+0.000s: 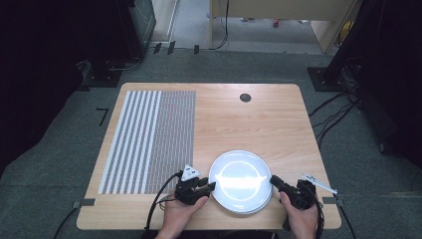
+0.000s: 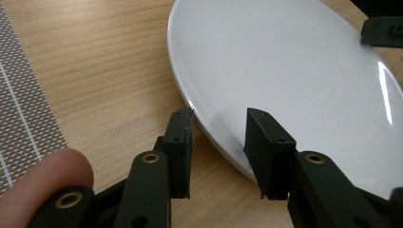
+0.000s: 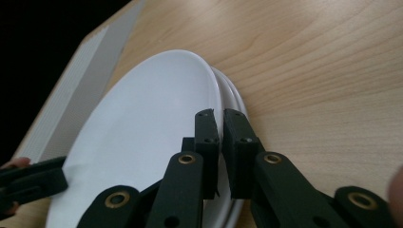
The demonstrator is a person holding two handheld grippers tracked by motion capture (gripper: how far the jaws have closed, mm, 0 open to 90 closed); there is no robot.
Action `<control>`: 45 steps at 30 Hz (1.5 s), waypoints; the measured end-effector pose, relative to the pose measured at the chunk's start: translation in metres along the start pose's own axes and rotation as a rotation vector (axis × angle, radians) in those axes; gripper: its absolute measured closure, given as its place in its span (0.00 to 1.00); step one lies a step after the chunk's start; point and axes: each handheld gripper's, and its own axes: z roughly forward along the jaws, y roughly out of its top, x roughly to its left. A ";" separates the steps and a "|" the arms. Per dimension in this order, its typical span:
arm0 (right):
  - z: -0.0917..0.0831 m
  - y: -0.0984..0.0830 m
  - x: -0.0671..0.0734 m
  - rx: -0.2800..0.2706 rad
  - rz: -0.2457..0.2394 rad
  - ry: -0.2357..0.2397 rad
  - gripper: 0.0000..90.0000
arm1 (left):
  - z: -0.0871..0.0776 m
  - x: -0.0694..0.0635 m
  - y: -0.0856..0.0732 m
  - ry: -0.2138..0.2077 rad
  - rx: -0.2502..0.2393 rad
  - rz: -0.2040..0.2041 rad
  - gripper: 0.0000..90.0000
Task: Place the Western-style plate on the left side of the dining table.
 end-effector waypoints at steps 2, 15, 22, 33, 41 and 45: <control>-0.001 0.001 -0.001 -0.010 0.036 0.042 0.93 | 0.001 0.000 0.000 -0.012 0.005 -0.004 0.70; 0.004 0.000 -0.004 -0.002 0.199 0.103 0.97 | 0.000 -0.002 -0.001 -0.003 -0.003 0.031 0.67; 0.006 0.000 -0.010 -0.003 0.295 0.151 0.98 | 0.000 -0.003 -0.002 0.004 -0.011 0.047 0.65; 0.004 0.003 -0.019 -0.023 0.337 0.167 0.98 | -0.005 0.000 0.002 -0.053 -0.035 0.011 0.58; 0.005 0.001 -0.014 -0.019 0.331 0.205 0.98 | -0.007 0.001 0.004 -0.098 -0.036 -0.026 0.57; 0.005 0.001 -0.008 -0.016 0.340 0.228 0.98 | -0.012 0.004 0.007 -0.090 -0.056 -0.045 0.61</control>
